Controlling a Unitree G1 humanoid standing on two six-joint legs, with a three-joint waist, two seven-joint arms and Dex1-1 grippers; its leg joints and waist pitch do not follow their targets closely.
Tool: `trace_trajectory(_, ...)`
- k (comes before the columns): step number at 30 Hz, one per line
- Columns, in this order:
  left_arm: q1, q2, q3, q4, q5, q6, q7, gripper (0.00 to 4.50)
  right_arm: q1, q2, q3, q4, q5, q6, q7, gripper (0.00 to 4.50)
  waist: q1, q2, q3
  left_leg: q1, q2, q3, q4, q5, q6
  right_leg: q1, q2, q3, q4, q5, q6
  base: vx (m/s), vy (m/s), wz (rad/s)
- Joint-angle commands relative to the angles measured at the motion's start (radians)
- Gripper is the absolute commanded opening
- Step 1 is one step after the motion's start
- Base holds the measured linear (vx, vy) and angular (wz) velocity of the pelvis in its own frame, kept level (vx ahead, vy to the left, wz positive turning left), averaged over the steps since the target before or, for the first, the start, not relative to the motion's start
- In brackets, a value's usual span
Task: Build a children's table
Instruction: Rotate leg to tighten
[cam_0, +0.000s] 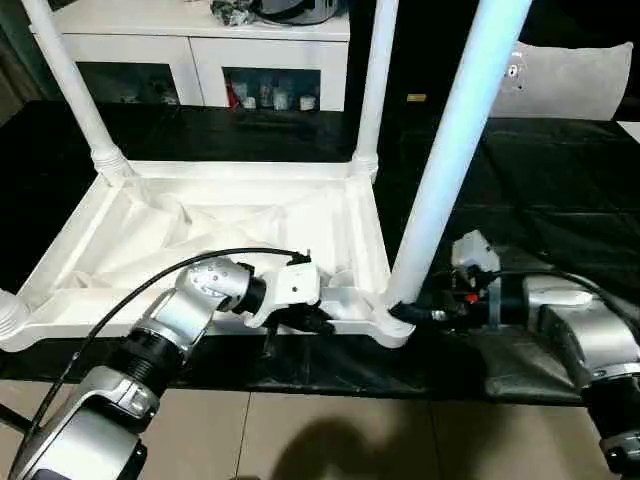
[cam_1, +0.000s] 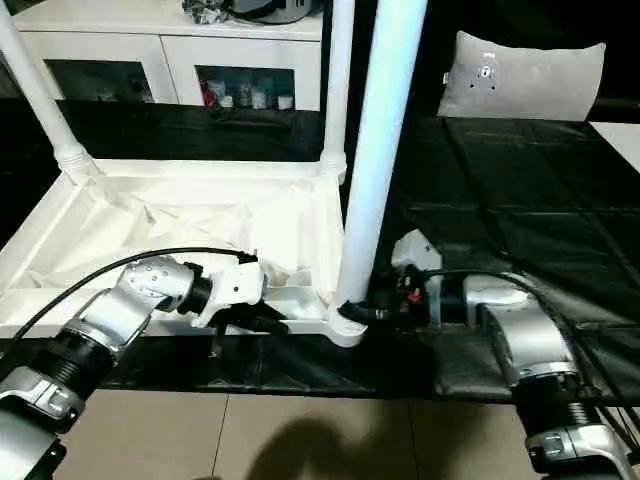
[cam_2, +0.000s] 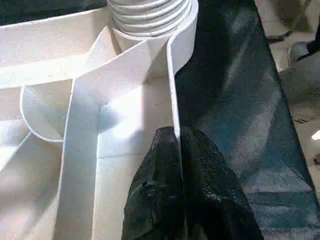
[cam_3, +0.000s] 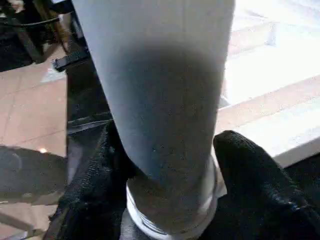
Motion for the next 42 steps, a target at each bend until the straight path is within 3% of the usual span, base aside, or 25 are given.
trace_trajectory(1, 0.004, 0.01, -0.043, -0.006, 0.019, -0.003, -0.05, 0.0, -0.005, -0.004, 0.006, 0.005, 0.004, -0.009, 0.015, 2.41, -0.002, -0.015, -0.059, -0.014, 0.031, 0.0, -0.063, -0.039, 0.094, 0.068, -0.071, 0.068, -0.065, -0.186, -0.163, 0.0, 0.0, 0.0)
trace_trajectory(6, 0.003, 0.011, -0.043, 0.0, 0.02, -0.002, -0.056, 0.0, 0.002, -0.002, 0.01, 0.006, 0.009, -0.005, 0.032, 2.07, -0.001, -0.017, -0.06, -0.016, 0.03, -0.001, -0.062, -0.034, 0.088, 0.068, -0.07, 0.068, -0.064, -0.194, -0.151, 0.0, 0.0, 0.0)
trace_trajectory(11, 0.004, 0.007, -0.039, 0.001, 0.018, 0.008, -0.056, 0.0, 0.022, -0.007, 0.015, -0.012, 0.024, 0.016, 0.047, 2.0, -0.001, -0.016, -0.06, -0.017, 0.029, -0.001, -0.061, -0.027, 0.091, 0.069, -0.069, 0.068, -0.063, -0.183, -0.152, 0.0, 0.0, 0.0)
trace_trajectory(12, 0.008, -0.001, -0.032, 0.0, 0.011, 0.022, -0.049, 0.0, 0.036, -0.003, 0.011, -0.028, 0.033, 0.033, 0.044, 1.99, 0.001, -0.012, -0.061, -0.016, 0.03, -0.001, -0.061, -0.027, 0.091, 0.068, -0.07, 0.068, -0.063, -0.18, -0.155, 0.0, 0.0, 0.0)
trace_trajectory(15, 0.01, -0.027, -0.012, 0.003, 0.01, 0.025, 0.013, 0.0, 0.055, 0.016, 0.001, -0.053, 0.042, 0.078, -0.001, 1.98, 0.003, -0.014, -0.06, -0.015, 0.03, -0.001, -0.06, -0.029, 0.09, 0.068, -0.068, 0.068, -0.064, -0.173, -0.155, 0.0, 0.0, 0.0)
trace_trajectory(17, 0.01, -0.06, 0.009, -0.006, -0.002, 0.093, 0.06, 0.0, 0.057, 0.062, -0.011, -0.072, 0.041, 0.151, -0.105, 1.98, 0.002, -0.014, -0.057, -0.015, 0.029, 0.0, -0.063, -0.044, 0.082, 0.067, -0.069, 0.068, -0.068, -0.208, -0.146, 0.0, 0.0, 0.0)
trace_trajectory(20, 0.01, -0.106, 0.029, -0.032, -0.011, 0.181, 0.128, 0.0, 0.031, 0.16, -0.041, -0.063, 0.011, 0.231, -0.311, 1.98, -0.005, -0.008, -0.051, -0.011, 0.025, -0.003, -0.07, -0.092, 0.041, 0.064, -0.07, 0.065, -0.084, -0.333, -0.104, 0.0, 0.0, 0.0)
trace_trajectory(21, -0.004, -0.159, 0.056, -0.023, -0.008, 0.23, 0.228, 0.0, 0.001, 0.234, -0.088, -0.044, 0.031, 0.298, -0.438, 1.98, -0.012, -0.011, -0.049, -0.014, 0.02, -0.005, -0.073, -0.105, 0.023, 0.067, -0.068, 0.062, -0.09, -0.388, -0.079, 0.0, 0.0, 0.0)
trace_trajectory(22, -0.013, -0.184, 0.068, -0.018, -0.007, 0.264, 0.27, 0.0, -0.012, 0.257, -0.096, -0.031, 0.019, 0.312, -0.491, 1.98, -0.023, -0.013, -0.046, -0.013, 0.017, -0.007, -0.074, -0.125, 0.007, 0.065, -0.067, 0.058, -0.097, -0.442, -0.06, 0.0, 0.0, 0.0)
trace_trajectory(24, -0.029, -0.224, 0.082, -0.009, -0.001, 0.317, 0.332, 0.0, -0.03, 0.288, -0.092, -0.007, -0.033, 0.31, -0.58, 1.98, -0.041, -0.014, -0.046, -0.011, 0.007, -0.006, -0.071, -0.146, 0.003, 0.062, -0.065, 0.054, -0.111, -0.508, -0.024, 0.0, 0.0, 0.0)
trace_trajectory(26, -0.045, -0.264, 0.09, 0.002, 0.01, 0.367, 0.395, 0.0, -0.049, 0.33, -0.104, 0.026, -0.058, 0.299, -0.669, 1.98, -0.048, -0.015, -0.047, -0.014, 0.008, -0.006, -0.071, -0.142, 0.011, 0.063, -0.065, 0.055, -0.114, -0.5, -0.02, 0.0, 0.0, 0.0)
trace_trajectory(27, -0.052, -0.283, 0.097, 0.012, 0.014, 0.379, 0.43, 0.0, -0.056, 0.344, -0.108, 0.04, -0.068, 0.28, -0.699, 1.98, -0.053, -0.015, -0.048, -0.018, 0.008, -0.008, -0.072, -0.133, 0.016, 0.064, -0.063, 0.054, -0.112, -0.479, -0.023, 0.0, 0.0, 0.0)
trace_trajectory(30, -0.069, -0.34, 0.116, 0.041, 0.031, 0.405, 0.531, 0.0, -0.074, 0.391, -0.14, 0.083, -0.063, 0.243, -0.773, 1.98, -0.057, -0.015, -0.051, -0.011, 0.006, -0.003, -0.069, -0.124, 0.035, 0.059, -0.061, 0.057, -0.112, -0.437, -0.046, 0.0, 0.0, 0.0)
trace_trajectory(31, -0.069, -0.347, 0.116, 0.041, 0.038, 0.41, 0.543, 0.0, -0.075, 0.401, -0.15, 0.083, -0.058, 0.249, -0.786, 2.53, -0.056, -0.015, -0.053, -0.014, 0.009, -0.002, -0.069, -0.107, 0.047, 0.06, -0.06, 0.061, -0.106, -0.395, -0.061, 0.0, 0.0, 0.0)
trace_trajectory(32, -0.067, -0.351, 0.109, 0.041, 0.053, 0.402, 0.553, 0.0, -0.078, 0.415, -0.167, 0.083, -0.051, 0.253, -0.804, 2.66, -0.054, -0.013, -0.053, -0.013, 0.01, -0.004, -0.071, -0.099, 0.05, 0.061, -0.061, 0.061, -0.104, -0.377, -0.068, 0.0, 0.0, 0.0)
trace_trajectory(36, -0.049, -0.33, 0.086, 0.022, 0.077, 0.372, 0.534, 0.0, -0.077, 0.42, -0.177, 0.068, -0.057, 0.235, -0.81, 2.88, -0.05, -0.012, -0.056, -0.015, 0.016, -0.004, -0.072, -0.067, 0.067, 0.065, -0.061, 0.065, -0.09, -0.276, -0.107, 0.0, 0.0, 0.0)
trace_trajectory(41, -0.038, -0.284, 0.072, 0.015, 0.073, 0.316, 0.479, 0.0, -0.048, 0.368, -0.166, 0.039, -0.056, 0.154, -0.715, 3.25, -0.049, -0.011, -0.058, -0.017, 0.018, -0.004, -0.071, -0.045, 0.072, 0.069, -0.063, 0.069, -0.08, -0.205, -0.136, 0.0, 0.0, 0.0)
trace_trajectory(42, -0.035, -0.272, 0.071, 0.016, 0.072, 0.311, 0.463, 0.0, -0.04, 0.349, -0.169, 0.028, -0.05, 0.147, -0.681, 3.53, -0.048, -0.009, -0.058, -0.017, 0.018, -0.002, -0.07, -0.051, 0.077, 0.069, -0.063, 0.069, -0.081, -0.2, -0.143, 0.0, 0.0, 0.0)
